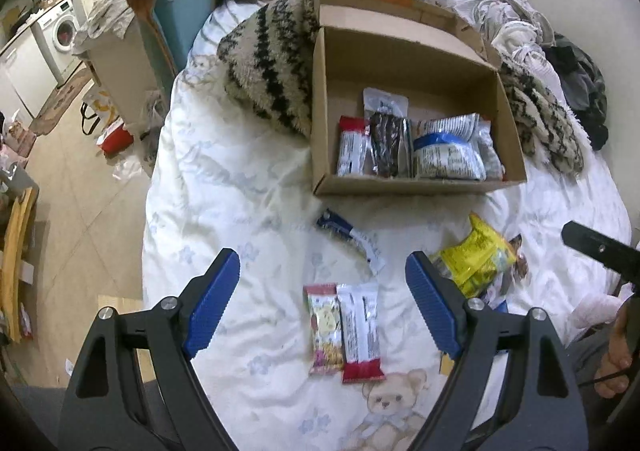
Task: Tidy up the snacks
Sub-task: 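Release both packs into the box and withdraw both grippers, then grasp the pink cartoon candy packet with the left gripper while the right gripper grasps the yellow chip bag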
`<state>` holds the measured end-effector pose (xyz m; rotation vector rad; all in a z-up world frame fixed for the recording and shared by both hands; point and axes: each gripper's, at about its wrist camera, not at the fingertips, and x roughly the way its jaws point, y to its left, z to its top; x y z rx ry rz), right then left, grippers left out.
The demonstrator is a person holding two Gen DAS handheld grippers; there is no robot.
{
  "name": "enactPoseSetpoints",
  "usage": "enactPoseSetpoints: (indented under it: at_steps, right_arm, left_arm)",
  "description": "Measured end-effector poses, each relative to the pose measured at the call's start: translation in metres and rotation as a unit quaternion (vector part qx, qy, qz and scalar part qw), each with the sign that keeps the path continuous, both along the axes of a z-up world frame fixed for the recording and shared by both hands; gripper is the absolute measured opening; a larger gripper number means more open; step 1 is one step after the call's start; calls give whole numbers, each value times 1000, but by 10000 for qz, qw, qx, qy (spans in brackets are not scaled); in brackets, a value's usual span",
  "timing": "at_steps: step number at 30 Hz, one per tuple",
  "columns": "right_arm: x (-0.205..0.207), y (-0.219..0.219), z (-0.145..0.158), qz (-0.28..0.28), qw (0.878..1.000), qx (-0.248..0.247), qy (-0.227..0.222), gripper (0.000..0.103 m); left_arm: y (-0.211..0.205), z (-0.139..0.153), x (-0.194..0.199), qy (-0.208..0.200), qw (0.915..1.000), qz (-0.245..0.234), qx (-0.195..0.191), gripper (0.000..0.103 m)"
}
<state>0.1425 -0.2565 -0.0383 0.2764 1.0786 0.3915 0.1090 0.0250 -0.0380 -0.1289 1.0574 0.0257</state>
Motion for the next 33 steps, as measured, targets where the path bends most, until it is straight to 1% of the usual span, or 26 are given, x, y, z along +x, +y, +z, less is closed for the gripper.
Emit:
enactPoseSetpoints:
  at_steps: [5,8,11,14,15,17,20,21,24,26,27,29,31,33]
  right_arm:
    - [-8,-9,-6,-257,9994,181,137,76]
    - [-8,-15,-7,-392,9987,278,178,76]
    - [-6,-22,-6,-578,9976,349,132,76]
    - [-4,-23,-10,-649,9969,380,248,76]
    - [-4,-24,-12,-688,9966,364,281,76]
    - [-4,-25,-13,-772,9959,339,321,76]
    - [-4,-33,-15,-951,9929,583,408,76]
    - [-3,-34,-16,-984,9920,658,436,76]
    - [0,-38,-21,-1086,9892,796,577,76]
    - [4,-39,-26,-1142,9871,865,711,76]
    - [5,-39,-28,-1167,9862,903,752,76]
    - [6,-39,-30,-1187,9852,954,785,76]
    - [7,-38,-29,-1174,9860,911,763,76]
    - [7,-38,-29,-1165,9864,872,762,76]
  left_arm:
    - [8,-11,-6,191,9995,249,-97,83]
    - [9,-19,-4,325,9990,308,-9,83]
    - [10,-22,-2,325,9987,387,-45,83]
    - [11,-25,2,325,9984,456,-6,83]
    - [14,-28,5,390,9978,540,41,83]
    - [23,-36,8,591,9954,754,-3,83]
    - [34,-51,9,887,9909,983,-238,83]
    - [36,-58,10,1030,9892,996,-305,83]
    - [32,-73,11,1283,9868,944,-278,83]
    - [24,-84,13,1448,9857,806,-292,83]
    - [20,-88,13,1517,9853,745,-263,83]
    - [11,-100,14,1746,9829,590,-60,83]
    - [5,-112,14,1975,9787,532,183,83]
    - [2,-123,14,2179,9743,490,283,83]
